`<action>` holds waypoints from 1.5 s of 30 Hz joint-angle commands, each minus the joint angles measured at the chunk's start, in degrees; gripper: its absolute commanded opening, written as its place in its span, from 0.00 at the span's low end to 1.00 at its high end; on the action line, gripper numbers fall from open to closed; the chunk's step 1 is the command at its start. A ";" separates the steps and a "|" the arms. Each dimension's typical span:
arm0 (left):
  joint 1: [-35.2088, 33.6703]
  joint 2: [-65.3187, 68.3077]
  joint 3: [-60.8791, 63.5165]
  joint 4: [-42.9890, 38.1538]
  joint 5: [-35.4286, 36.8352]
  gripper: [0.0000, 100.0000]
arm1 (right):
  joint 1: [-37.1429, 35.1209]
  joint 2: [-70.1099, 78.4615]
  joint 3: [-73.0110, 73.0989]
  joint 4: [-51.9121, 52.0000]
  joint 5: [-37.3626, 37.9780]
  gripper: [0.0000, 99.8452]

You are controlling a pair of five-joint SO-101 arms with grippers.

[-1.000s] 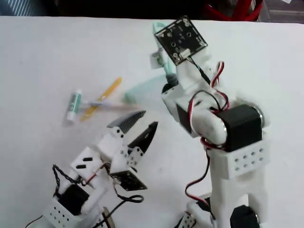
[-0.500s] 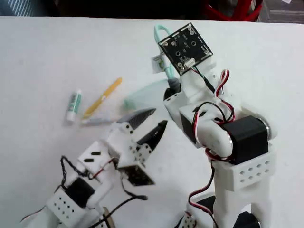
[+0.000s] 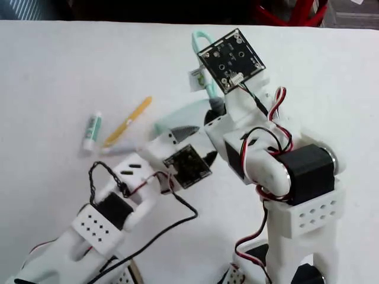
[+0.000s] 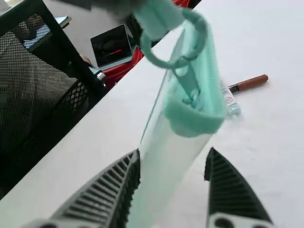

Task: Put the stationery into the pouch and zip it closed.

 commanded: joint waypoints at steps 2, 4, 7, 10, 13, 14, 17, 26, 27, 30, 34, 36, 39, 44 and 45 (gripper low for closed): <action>2.07 0.75 -3.52 -3.78 -0.79 0.23 | 0.31 -0.92 -0.26 0.04 -0.18 0.02; 1.63 0.75 -3.43 -6.95 -0.88 0.23 | 0.22 -0.92 -0.26 0.13 -0.18 0.02; 1.80 0.84 -3.25 -7.91 -0.97 0.22 | 0.22 -1.36 -0.18 0.22 -0.26 0.02; 1.89 0.84 -3.25 -8.00 -0.97 0.22 | 0.22 -1.45 -0.18 0.22 -0.26 0.02; 2.15 1.19 -2.81 -7.91 -0.97 0.22 | 0.22 -1.45 -0.18 0.22 -0.44 0.02; 2.15 1.89 -2.55 -8.35 -0.97 0.22 | 0.22 -1.45 -0.18 0.22 -0.53 0.02; 1.63 6.99 -2.11 -13.36 -0.97 0.22 | 0.22 -1.54 -0.70 0.22 -0.53 0.02; -1.89 20.79 -4.66 -25.58 -0.97 0.17 | 0.40 -1.54 -1.67 0.13 -0.53 0.02; -1.89 21.41 -4.48 -25.49 -0.97 0.17 | 0.84 -1.54 -1.93 0.13 -0.53 0.02; -2.07 23.43 -4.48 -25.76 -0.97 0.17 | 2.77 -1.54 -4.40 0.13 -0.62 0.02; -1.71 24.22 -5.01 -26.55 -0.53 0.17 | 3.38 -1.54 -6.24 0.13 -2.29 0.02; -1.54 24.22 -5.01 -29.01 -0.44 0.13 | 3.38 -1.54 -6.68 0.13 -2.73 0.02; -0.04 22.99 -5.01 -33.67 -0.44 0.02 | 3.82 -1.54 -8.18 0.04 -2.73 0.02; 3.65 17.27 -3.78 -34.37 -0.35 0.02 | 9.01 -0.84 -11.08 -0.84 -2.64 0.02; 4.00 15.96 -3.16 -34.46 -0.09 0.02 | 10.15 -0.84 -10.46 -1.80 -2.64 0.02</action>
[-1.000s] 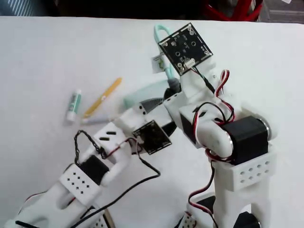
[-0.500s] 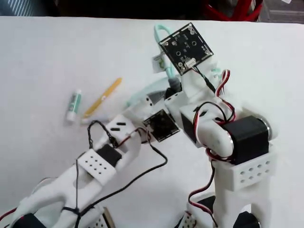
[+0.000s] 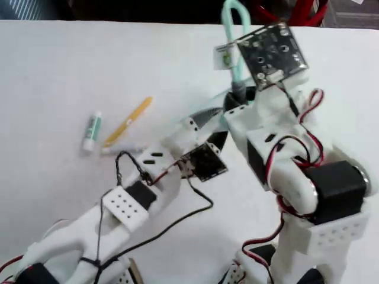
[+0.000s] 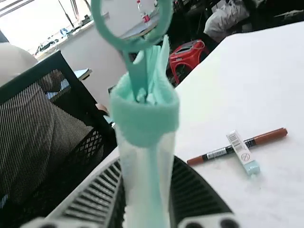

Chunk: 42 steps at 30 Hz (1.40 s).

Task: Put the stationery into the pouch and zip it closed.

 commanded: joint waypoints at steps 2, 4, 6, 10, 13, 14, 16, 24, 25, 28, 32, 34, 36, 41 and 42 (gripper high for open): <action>2.24 -7.69 1.76 -1.76 4.92 0.02 | 5.14 -0.66 0.35 -4.35 -0.44 0.02; 2.42 -11.12 3.96 -0.35 11.34 0.02 | 7.25 -0.66 3.25 -7.16 -0.35 0.02; 2.33 -14.81 4.75 3.96 15.65 0.02 | 9.36 -0.66 7.30 -10.15 -0.35 0.02; 2.51 -21.93 4.48 15.38 18.02 0.02 | 13.49 -0.75 15.21 -17.80 -0.35 0.02; 2.33 -26.07 4.84 20.13 18.02 0.02 | 15.43 -0.84 17.85 -21.67 -0.35 0.02; 2.33 -27.03 4.92 21.63 18.02 0.02 | 16.04 -0.84 18.46 -22.90 -0.35 0.02; 2.33 -27.82 5.01 24.44 18.64 0.02 | 17.19 -0.75 19.52 -25.63 -0.35 0.02; 2.33 -26.15 5.10 26.81 24.88 0.02 | 20.79 -0.75 24.53 -36.09 -0.35 0.02; 2.33 -26.42 5.80 26.73 24.88 0.02 | 20.88 -0.75 25.14 -36.53 -0.35 0.02; 2.33 -26.59 7.47 26.37 24.88 0.02 | 21.05 -0.66 26.29 -37.49 -0.26 0.02; 2.33 -26.59 7.91 26.55 24.88 0.02 | 22.37 0.13 31.21 -44.26 3.43 0.02; 2.33 -26.59 8.18 26.73 24.79 0.02 | 22.46 1.80 33.05 -46.81 4.40 0.02; 2.33 -26.59 8.18 26.73 24.79 0.02 | 22.64 4.00 33.23 -47.43 4.48 0.02; 2.24 -26.59 8.18 26.73 24.79 0.02 | 23.43 5.85 32.00 -46.29 4.04 0.02; 2.15 -26.59 8.18 26.64 24.79 0.02 | 23.43 5.49 31.38 -44.88 4.04 0.02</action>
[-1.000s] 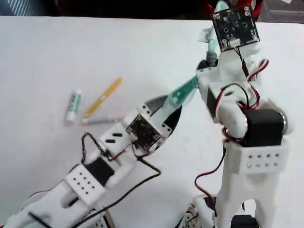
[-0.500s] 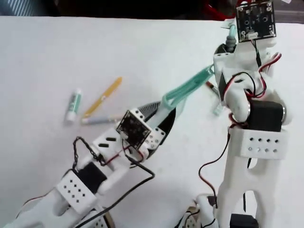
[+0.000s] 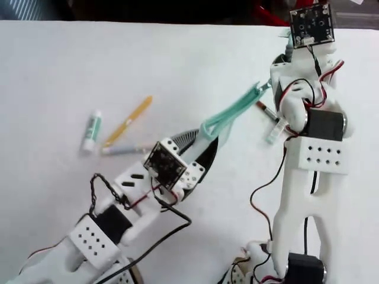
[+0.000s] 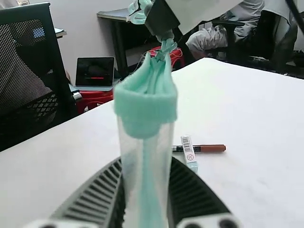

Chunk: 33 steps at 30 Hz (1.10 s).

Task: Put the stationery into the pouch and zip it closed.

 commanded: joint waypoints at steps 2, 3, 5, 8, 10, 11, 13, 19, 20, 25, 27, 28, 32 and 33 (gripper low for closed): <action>-1.19 0.48 0.79 0.26 0.79 0.02 | 1.71 -1.71 -3.96 4.35 0.18 0.03; -2.07 0.48 0.70 0.18 0.79 0.03 | 1.71 -2.42 -4.84 6.11 0.09 0.05; -4.00 0.48 0.62 0.18 1.14 0.07 | 1.71 -4.09 -6.51 9.98 0.00 0.14; -5.32 0.48 0.62 0.18 1.23 0.11 | 1.71 -6.99 -9.49 15.69 -2.46 0.30; -5.32 0.57 0.70 0.18 1.23 0.11 | 1.80 -9.10 -11.96 18.68 -2.73 0.35; -5.32 0.57 0.70 0.18 1.23 0.11 | 1.98 -10.24 -13.54 20.09 -2.64 0.36; -5.32 0.66 0.79 0.26 1.23 0.11 | 2.68 -12.00 -16.35 21.58 -2.64 0.36; -5.41 0.40 1.76 0.26 0.88 0.11 | 10.51 -6.64 -17.67 21.32 -2.64 0.36; -5.41 0.40 2.11 0.26 0.88 0.11 | 12.00 -3.74 -17.67 21.32 -2.64 0.36; -5.41 0.40 2.29 0.35 0.88 0.11 | 16.04 15.25 -18.37 19.91 6.42 0.36; -5.41 0.40 2.29 0.53 0.88 0.11 | 15.69 22.20 -18.37 20.00 13.45 0.36; -5.41 0.40 2.29 0.62 0.88 0.11 | 15.25 25.45 -18.37 19.91 16.79 0.36; -5.49 0.40 3.16 0.44 0.79 0.11 | 12.97 34.07 -18.37 19.82 27.43 0.31; -5.49 0.40 3.52 0.26 0.79 0.11 | 12.09 35.38 -18.37 19.74 29.27 0.29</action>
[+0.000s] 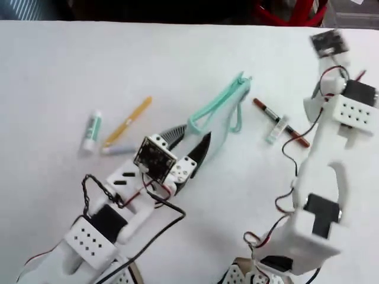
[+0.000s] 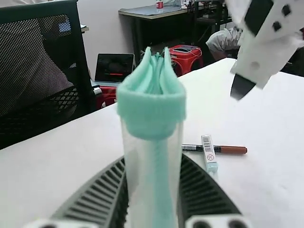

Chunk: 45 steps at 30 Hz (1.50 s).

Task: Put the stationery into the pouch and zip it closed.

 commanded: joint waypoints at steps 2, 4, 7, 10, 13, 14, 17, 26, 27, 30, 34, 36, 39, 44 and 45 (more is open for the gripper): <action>-0.66 0.57 2.81 0.26 0.00 0.11 | -4.09 4.44 -2.20 -1.36 9.05 0.26; -1.10 0.57 2.81 0.26 0.00 0.11 | -5.93 5.67 -2.20 -3.30 10.20 0.26; -4.35 0.57 2.64 0.00 0.00 0.11 | -8.40 8.04 -2.02 -7.43 10.29 0.26; -6.02 0.75 2.90 -1.76 0.26 0.11 | -9.71 11.47 -2.02 -7.87 8.35 0.26; -5.85 0.84 3.52 -2.20 0.18 0.11 | -9.89 14.55 -2.11 -4.79 -4.66 0.26; -5.76 0.57 3.96 -2.29 0.09 0.11 | -9.80 15.16 -2.11 -4.00 -9.93 0.26; -4.62 0.57 4.48 -3.52 0.09 0.11 | -8.31 16.40 -2.20 -4.09 -20.48 0.26; -3.91 0.57 5.36 -3.87 0.00 0.11 | -9.36 20.70 -2.20 -9.10 -28.75 0.26; -3.91 0.57 5.36 -3.87 0.00 0.11 | -9.80 21.49 -2.20 -9.10 -28.75 0.26; -3.91 0.57 5.36 -3.87 0.00 0.11 | -10.15 22.73 -2.20 -10.15 -31.03 0.24; -3.91 0.57 5.36 -3.87 0.00 0.11 | -9.45 22.99 -2.20 -11.12 -32.88 0.11; -3.91 0.57 5.36 -3.87 0.00 0.11 | -9.10 22.90 -2.29 -11.12 -33.14 0.05; -3.82 0.57 5.36 -3.87 0.35 0.11 | -8.40 21.41 -2.73 -10.59 -33.14 0.02; -3.82 0.57 5.36 -3.87 0.44 0.16 | -6.20 13.32 -2.99 -7.52 -32.79 0.02; -3.82 0.57 5.45 -3.87 0.44 0.17 | -5.93 11.12 -2.90 -6.46 -32.70 0.02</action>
